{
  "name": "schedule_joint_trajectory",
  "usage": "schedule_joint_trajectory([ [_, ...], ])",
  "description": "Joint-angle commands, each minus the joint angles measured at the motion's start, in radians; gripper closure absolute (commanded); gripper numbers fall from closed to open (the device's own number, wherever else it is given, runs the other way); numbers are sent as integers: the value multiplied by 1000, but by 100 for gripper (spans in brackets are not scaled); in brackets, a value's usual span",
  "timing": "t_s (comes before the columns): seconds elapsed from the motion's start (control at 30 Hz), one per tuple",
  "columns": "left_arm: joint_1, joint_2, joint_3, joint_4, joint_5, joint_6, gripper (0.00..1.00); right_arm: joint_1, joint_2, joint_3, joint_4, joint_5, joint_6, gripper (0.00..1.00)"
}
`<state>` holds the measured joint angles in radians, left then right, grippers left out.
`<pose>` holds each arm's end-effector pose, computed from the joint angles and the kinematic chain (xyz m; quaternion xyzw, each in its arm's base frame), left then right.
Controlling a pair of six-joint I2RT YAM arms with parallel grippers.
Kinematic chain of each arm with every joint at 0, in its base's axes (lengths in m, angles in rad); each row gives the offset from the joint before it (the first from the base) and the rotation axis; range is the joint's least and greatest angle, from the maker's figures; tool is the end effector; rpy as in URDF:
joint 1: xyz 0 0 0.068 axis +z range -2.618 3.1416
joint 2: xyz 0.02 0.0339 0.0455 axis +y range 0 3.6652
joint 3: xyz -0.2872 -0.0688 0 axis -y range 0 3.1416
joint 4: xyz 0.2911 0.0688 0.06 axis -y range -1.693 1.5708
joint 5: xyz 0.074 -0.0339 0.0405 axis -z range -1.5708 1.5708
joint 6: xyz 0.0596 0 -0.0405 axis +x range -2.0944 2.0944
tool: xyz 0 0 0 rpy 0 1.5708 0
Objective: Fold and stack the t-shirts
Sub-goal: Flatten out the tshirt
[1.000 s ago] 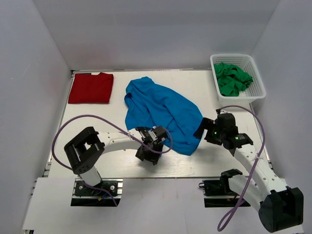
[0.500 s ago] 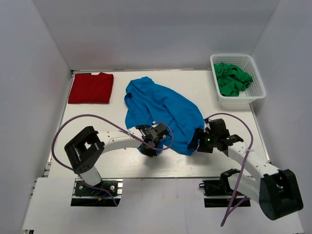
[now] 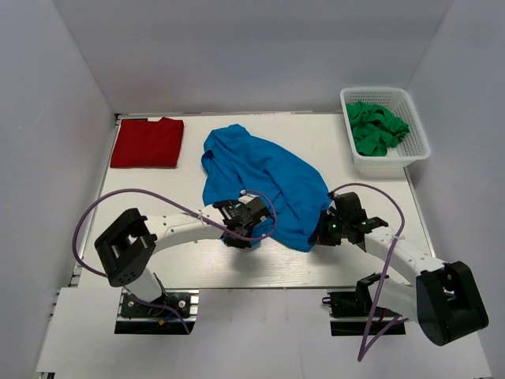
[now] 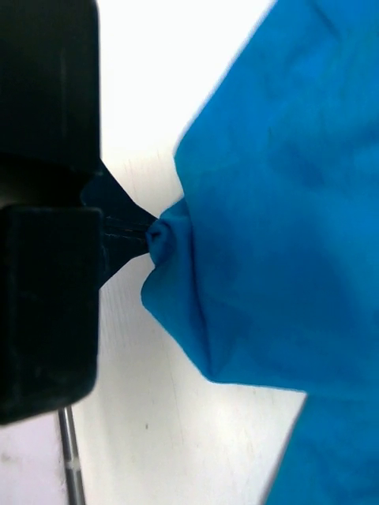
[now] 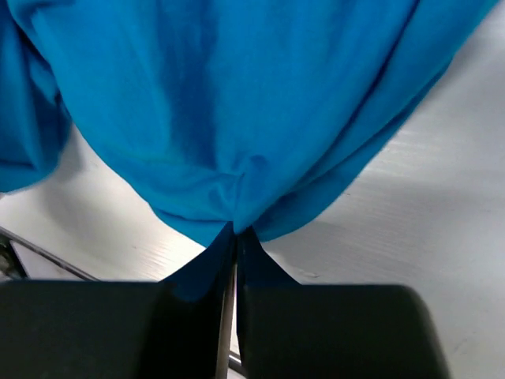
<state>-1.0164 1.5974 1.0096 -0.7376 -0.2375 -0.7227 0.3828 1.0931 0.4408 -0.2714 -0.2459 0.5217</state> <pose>0.1884 -0.2776 0.1611 0.1299 0.9770 -0.0170 0.1682 0.2127 0.1013 0.1344 0.0264 0.9414 0.2425 0.2330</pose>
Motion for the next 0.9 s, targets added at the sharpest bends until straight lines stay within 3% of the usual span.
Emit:
schedule_joint_trajectory([
  [0.0,4,-77,65,-65,-117,-35,100,8,1,22,15,-16,4,100],
  [0.13,4,-120,182,-190,-340,-73,100,7,-96,107,-58,46,-38,100],
  [0.37,13,-175,472,-357,-789,-165,100,1,-139,415,-192,379,-135,100],
  [0.5,13,-246,567,-369,-939,-176,100,-1,-142,592,-167,506,-166,100],
  [0.6,13,-330,593,-283,-1017,-65,100,-2,-148,694,-131,572,-216,100],
  [0.7,13,-434,593,-91,-1066,86,100,-2,-145,794,-114,573,-290,100],
  [0.73,13,-467,578,-21,-1066,218,100,-2,-145,841,-114,565,-308,100],
  [0.77,13,-502,534,171,-1066,306,100,-2,-144,884,-114,563,-343,100],
  [0.8,13,-584,509,264,-1038,448,100,-4,-147,904,-117,560,-370,100],
  [0.87,13,-669,445,476,-915,546,100,1,-165,964,-127,545,-405,100],
])
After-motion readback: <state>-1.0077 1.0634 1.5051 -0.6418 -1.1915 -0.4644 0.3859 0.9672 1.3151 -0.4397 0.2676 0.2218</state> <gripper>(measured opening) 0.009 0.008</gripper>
